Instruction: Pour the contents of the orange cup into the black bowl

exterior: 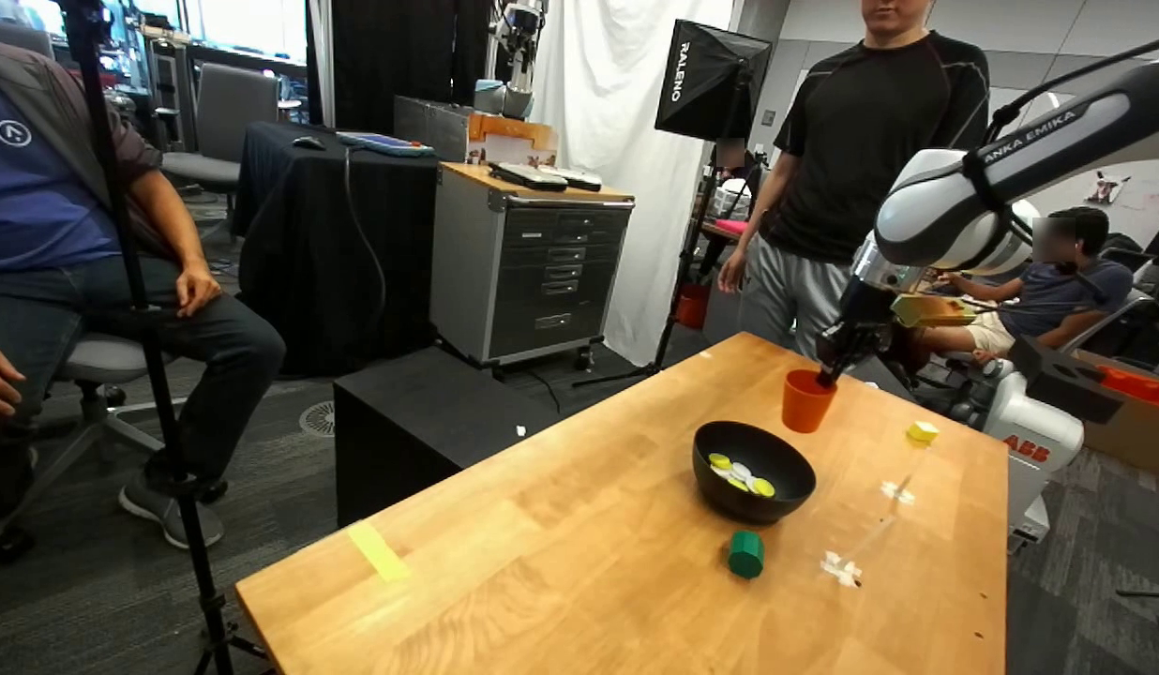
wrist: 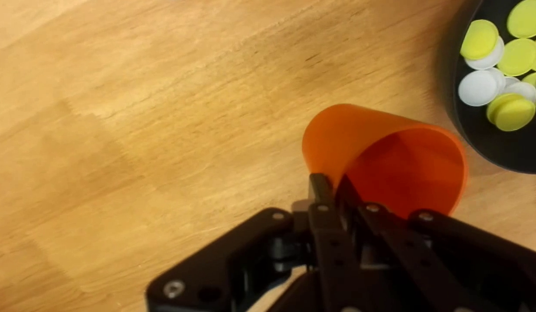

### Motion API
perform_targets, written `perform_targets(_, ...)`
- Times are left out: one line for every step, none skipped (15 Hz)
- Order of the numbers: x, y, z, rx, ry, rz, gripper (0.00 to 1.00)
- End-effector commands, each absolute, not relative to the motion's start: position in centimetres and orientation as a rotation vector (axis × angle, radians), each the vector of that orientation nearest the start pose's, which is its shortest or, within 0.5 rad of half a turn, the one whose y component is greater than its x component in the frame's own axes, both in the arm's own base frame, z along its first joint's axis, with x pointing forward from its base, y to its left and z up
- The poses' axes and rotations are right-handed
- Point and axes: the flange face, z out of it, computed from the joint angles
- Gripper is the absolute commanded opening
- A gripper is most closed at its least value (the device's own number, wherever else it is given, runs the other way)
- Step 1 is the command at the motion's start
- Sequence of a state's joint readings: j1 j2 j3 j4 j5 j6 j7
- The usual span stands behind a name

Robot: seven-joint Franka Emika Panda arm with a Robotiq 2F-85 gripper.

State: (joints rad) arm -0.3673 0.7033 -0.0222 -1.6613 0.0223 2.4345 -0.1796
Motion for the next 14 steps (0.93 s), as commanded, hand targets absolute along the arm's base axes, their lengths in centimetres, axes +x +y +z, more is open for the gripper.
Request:
perform_targets(64.3, -26.8, 19.7, -3.149, 0.350, -0.176, 0.08)
perform_targets(64.5, -27.1, 19.2, -3.140, 0.369, -0.209, 0.07)
perform_targets(64.7, -27.4, 18.8, -3.130, 0.391, -0.228, 0.07)
perform_targets(64.8, -27.6, 18.2, -3.114, 0.414, -0.223, 0.06)
perform_targets(64.9, -27.8, 17.7, -3.099, 0.435, -0.238, 0.05)
perform_targets(65.0, -28.2, 17.1, -3.085, 0.463, -0.276, 0.04)
perform_targets(65.1, -28.4, 16.5, -3.080, 0.481, -0.286, 0.03)
perform_targets(65.2, -28.6, 15.8, -3.078, 0.500, -0.282, 0.02)
perform_targets(65.3, -28.8, 15.2, -3.076, 0.516, -0.280, 0.02)
perform_targets(65.5, -28.8, 14.7, -3.076, 0.527, -0.262, 0.02)
perform_targets(65.5, -29.1, 14.2, -3.073, 0.539, -0.247, 0.02)
perform_targets(65.6, -29.2, 13.8, -3.073, 0.555, -0.225, 0.03)
perform_targets(65.8, -29.5, 13.7, -3.073, 0.569, -0.223, 0.09)
perform_targets(65.9, -29.6, 13.7, -3.071, 0.585, -0.211, 0.25)
